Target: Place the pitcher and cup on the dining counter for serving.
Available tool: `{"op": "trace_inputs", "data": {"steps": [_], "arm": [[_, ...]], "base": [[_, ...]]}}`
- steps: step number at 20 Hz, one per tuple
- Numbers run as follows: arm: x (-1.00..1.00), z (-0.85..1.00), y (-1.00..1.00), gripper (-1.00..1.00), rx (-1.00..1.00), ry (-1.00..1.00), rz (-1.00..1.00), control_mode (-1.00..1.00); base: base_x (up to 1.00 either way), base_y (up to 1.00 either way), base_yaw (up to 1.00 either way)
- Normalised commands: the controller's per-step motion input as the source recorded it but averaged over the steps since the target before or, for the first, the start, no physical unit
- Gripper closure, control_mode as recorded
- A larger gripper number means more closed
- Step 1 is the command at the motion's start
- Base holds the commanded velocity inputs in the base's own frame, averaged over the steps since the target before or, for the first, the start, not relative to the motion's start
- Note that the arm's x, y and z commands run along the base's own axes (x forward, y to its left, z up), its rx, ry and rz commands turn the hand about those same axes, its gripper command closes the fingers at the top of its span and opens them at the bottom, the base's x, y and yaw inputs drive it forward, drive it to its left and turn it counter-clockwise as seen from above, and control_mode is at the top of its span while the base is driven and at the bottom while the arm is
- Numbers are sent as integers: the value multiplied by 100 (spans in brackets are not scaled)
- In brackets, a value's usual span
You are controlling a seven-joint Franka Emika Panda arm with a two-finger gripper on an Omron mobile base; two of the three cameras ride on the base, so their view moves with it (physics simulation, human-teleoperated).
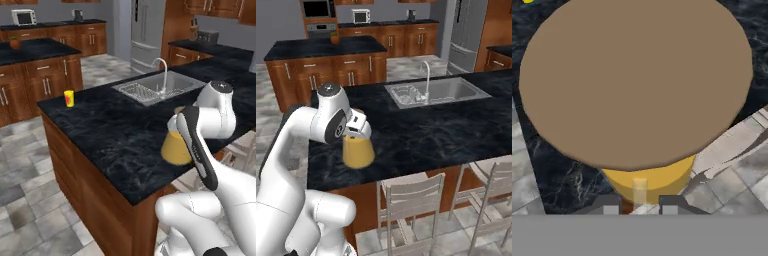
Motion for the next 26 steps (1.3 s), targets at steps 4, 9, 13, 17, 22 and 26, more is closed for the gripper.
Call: {"op": "trace_inputs", "data": {"steps": [4,9,13,17,22,26], "arm": [[0,0,0,100,0,0,0,100],[0,0,0,100,0,0,0,100],[0,0,0,100,0,0,0,100],[0,0,0,100,0,0,0,100],[9,-2,-13,100,2,0,6,-100],[50,-21,-65,100,7,0,21,-100]], "base": [[20,-75,61],[10,-79,60],[0,-83,58],[3,-83,54],[29,-60,33],[0,0,0]]}}
